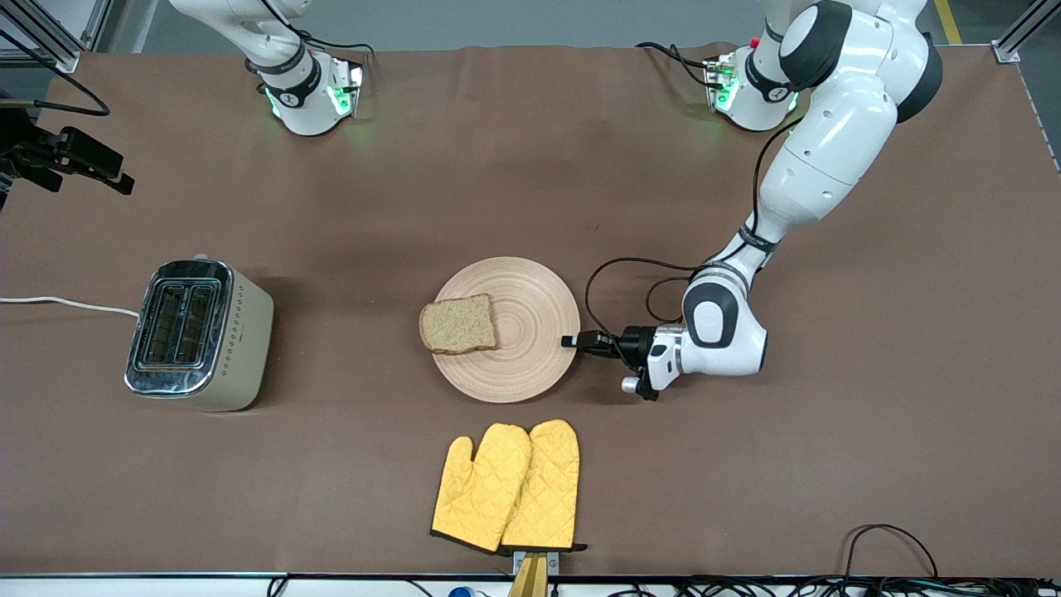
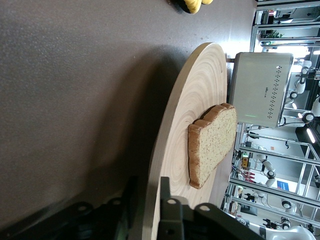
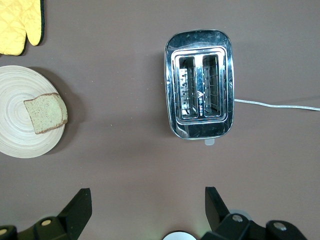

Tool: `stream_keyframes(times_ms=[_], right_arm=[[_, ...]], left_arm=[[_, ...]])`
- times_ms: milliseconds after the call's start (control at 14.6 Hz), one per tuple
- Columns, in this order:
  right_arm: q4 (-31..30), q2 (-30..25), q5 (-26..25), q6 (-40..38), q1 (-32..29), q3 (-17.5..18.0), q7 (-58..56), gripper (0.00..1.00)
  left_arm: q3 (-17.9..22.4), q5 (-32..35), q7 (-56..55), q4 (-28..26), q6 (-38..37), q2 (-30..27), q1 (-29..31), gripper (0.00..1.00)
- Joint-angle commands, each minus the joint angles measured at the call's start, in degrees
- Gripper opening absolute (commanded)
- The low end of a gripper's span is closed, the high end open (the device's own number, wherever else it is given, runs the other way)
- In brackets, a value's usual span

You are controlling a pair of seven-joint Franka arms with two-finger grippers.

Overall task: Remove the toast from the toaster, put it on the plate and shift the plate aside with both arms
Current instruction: 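Grasp the plate rim with the left gripper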

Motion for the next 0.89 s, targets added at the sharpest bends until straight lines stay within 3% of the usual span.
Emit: stream_keyframes(times_ms=[0, 342, 821], right_arm=[[-1.70, -1.60, -0.76, 0.74, 0.05, 0.38, 0.75, 1.00], [-1.70, -1.60, -0.76, 0.74, 0.05, 0.38, 0.75, 1.00], [-1.70, -1.60, -0.76, 0.82, 0.05, 0.38, 0.75, 1.00]], left_arm=[[-0.09, -1.17, 0.49, -0.26, 1.51, -0.41, -0.42, 0.09], [-0.09, -1.00, 0.58, -0.09, 1.51, -1.11, -0.34, 0.01], [-0.44, 3.31, 1.99, 0.00, -0.41, -5.41, 2.38, 0.00]])
